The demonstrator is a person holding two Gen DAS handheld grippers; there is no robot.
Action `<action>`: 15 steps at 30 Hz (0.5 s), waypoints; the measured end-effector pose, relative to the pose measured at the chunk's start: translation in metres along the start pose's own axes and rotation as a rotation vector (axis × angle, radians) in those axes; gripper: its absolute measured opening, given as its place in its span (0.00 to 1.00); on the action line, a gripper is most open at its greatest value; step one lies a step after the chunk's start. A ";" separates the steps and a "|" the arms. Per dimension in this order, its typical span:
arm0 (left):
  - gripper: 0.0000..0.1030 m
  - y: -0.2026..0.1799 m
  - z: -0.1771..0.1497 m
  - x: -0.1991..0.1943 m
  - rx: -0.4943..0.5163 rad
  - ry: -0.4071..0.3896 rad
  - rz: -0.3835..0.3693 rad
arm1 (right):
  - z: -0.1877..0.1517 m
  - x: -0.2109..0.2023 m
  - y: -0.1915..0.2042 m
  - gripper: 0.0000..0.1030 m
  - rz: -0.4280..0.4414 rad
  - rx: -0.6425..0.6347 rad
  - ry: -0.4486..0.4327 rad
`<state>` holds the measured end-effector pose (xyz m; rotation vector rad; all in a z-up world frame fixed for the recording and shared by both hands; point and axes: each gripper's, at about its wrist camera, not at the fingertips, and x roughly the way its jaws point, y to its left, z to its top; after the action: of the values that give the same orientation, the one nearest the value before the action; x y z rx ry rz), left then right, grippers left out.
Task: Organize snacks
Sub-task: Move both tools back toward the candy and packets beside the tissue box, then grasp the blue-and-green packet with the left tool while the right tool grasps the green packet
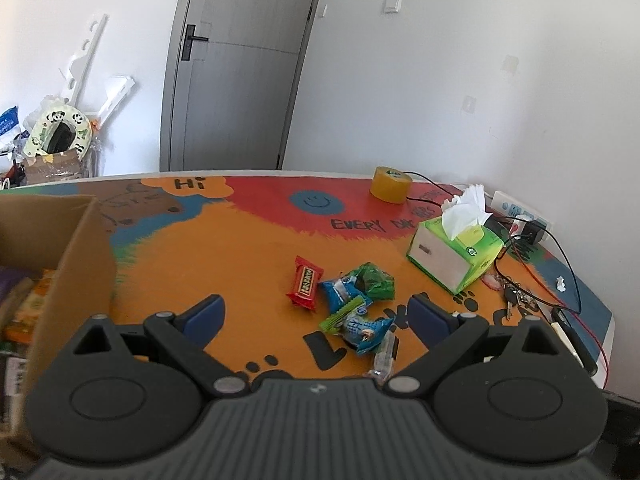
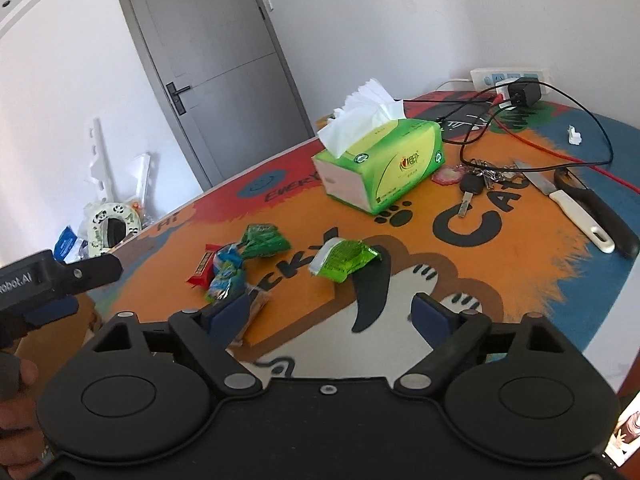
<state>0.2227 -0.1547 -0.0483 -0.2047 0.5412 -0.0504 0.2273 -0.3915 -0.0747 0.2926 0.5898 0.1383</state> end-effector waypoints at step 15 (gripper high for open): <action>0.87 -0.026 -0.007 0.070 -0.009 0.084 0.027 | 0.025 0.063 -0.010 0.77 0.005 0.046 0.033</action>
<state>0.2791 -0.1881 -0.0838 -0.2046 0.6275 -0.0306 0.2934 -0.3939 -0.0911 0.3366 0.6258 0.1351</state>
